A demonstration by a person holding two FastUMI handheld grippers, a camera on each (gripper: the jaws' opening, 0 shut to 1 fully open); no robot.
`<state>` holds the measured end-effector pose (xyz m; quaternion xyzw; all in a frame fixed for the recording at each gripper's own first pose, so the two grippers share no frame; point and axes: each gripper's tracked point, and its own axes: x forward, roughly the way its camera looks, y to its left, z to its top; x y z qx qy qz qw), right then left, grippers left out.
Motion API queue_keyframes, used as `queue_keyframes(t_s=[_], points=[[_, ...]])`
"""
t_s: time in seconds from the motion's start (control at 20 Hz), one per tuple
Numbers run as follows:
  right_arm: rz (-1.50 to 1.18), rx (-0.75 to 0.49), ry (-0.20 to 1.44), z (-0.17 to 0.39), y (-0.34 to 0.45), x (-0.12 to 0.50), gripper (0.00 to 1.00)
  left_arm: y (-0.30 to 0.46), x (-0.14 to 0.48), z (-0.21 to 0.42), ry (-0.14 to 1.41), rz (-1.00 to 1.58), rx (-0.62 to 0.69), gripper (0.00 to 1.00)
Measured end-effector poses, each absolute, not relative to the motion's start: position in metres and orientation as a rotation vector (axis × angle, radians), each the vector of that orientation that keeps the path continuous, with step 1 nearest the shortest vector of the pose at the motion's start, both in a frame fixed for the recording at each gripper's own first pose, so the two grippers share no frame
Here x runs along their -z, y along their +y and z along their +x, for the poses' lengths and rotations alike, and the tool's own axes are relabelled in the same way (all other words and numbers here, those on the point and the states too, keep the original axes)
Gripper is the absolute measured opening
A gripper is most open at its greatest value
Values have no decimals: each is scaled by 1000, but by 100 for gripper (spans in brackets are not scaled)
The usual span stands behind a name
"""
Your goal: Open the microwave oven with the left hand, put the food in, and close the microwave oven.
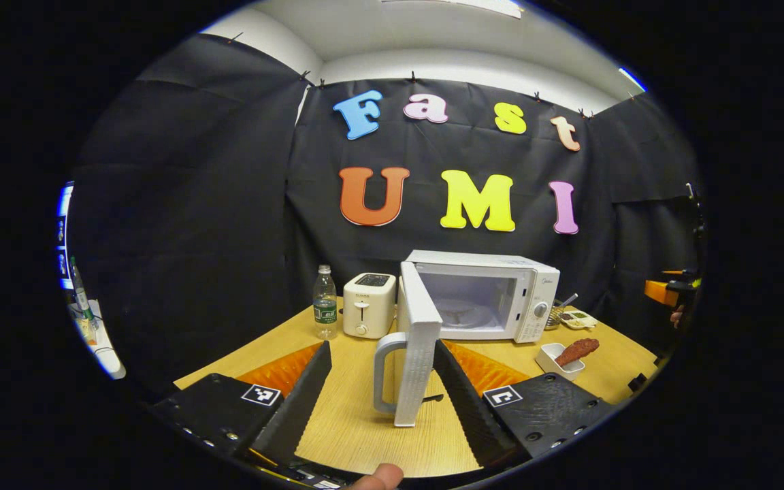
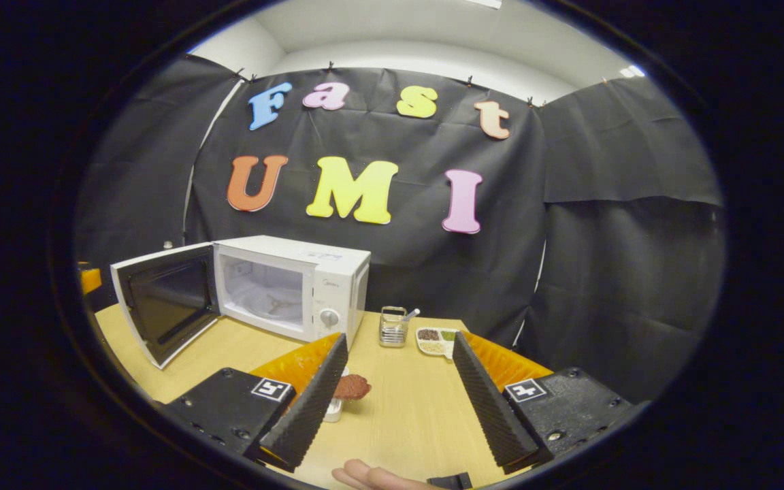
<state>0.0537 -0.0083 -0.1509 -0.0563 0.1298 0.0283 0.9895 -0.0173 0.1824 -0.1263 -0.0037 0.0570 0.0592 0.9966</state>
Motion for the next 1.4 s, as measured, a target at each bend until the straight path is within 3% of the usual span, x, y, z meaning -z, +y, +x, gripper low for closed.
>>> queue_keyframes(t_s=[0.05,0.1,0.65,0.7,0.75,0.8,0.85,0.9,0.95,1.0,1.05,1.25,1.3,1.35,1.4], points=[[-109,-64,276,60,-7,156,94,186,120,-19,101,0,-141,93],[-103,-74,296,67,-7,160,99,185,111,-20,82,8,-151,92],[121,-262,722,126,-6,259,99,137,54,-4,10,1,-109,92],[152,-278,762,129,-5,270,89,133,51,-3,6,7,-110,92],[185,-293,800,132,-4,279,84,129,49,-2,4,12,-107,92],[215,-318,838,134,-1,289,93,124,48,-2,5,17,-99,92],[245,-345,875,133,3,297,93,120,48,0,9,20,-93,92],[273,-371,909,134,8,306,82,118,49,1,13,23,-91,92],[292,-390,941,135,13,315,92,116,48,2,15,28,-91,92],[307,-408,967,135,15,322,90,115,48,3,17,34,-93,92],[325,-424,983,135,19,327,77,113,48,4,18,40,-94,92],[445,-499,1040,135,34,338,68,113,50,7,26,51,-114,92],[493,-519,1069,132,39,341,61,113,51,6,26,49,-113,92],[540,-527,1099,130,42,343,71,112,51,4,24,47,-109,92],[577,-531,1120,131,43,345,65,110,51,3,24,46,-103,92]])
